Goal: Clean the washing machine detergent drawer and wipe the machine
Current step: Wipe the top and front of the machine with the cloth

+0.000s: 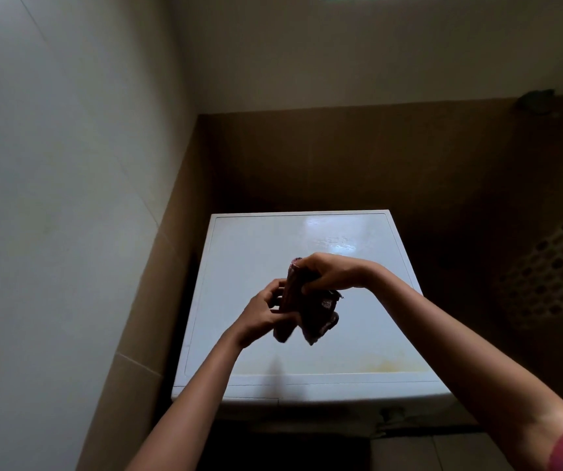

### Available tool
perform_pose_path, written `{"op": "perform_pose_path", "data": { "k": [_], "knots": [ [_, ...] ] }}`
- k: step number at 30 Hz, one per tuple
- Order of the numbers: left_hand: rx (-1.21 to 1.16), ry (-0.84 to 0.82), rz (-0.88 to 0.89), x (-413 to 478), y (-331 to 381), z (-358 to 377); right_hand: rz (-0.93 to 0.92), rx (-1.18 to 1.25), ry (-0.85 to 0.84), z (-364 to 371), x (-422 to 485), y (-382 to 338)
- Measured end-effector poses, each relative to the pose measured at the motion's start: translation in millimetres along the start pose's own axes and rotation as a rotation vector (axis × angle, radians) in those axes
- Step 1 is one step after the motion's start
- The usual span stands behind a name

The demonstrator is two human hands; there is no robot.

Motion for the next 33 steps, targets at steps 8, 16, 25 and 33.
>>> {"op": "perform_pose_path", "data": {
  "k": [8,16,25,33],
  "knots": [
    [-0.088,-0.210,-0.158,-6,-25,8,0.079,-0.016,0.097,-1,0,19],
    [-0.169,-0.363,-0.519,-29,-81,3,0.171,0.640,0.159,44,-21,77],
    [-0.029,0.150,-0.536,-18,-120,-45,0.546,0.527,0.334,91,-43,151],
    [0.401,0.839,-0.236,-35,-116,-110,0.810,-0.070,0.684,146,-15,116]
  ]
}}
Point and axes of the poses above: each hand's wrist, its own x-axis towards the middle knuckle, its own z-axis out of the palm, y = z × x, the point moved 7 cm from there along x, towards the middle knuckle, and after that the axes turned 7 degrees about -z, right-handed, at the moved point
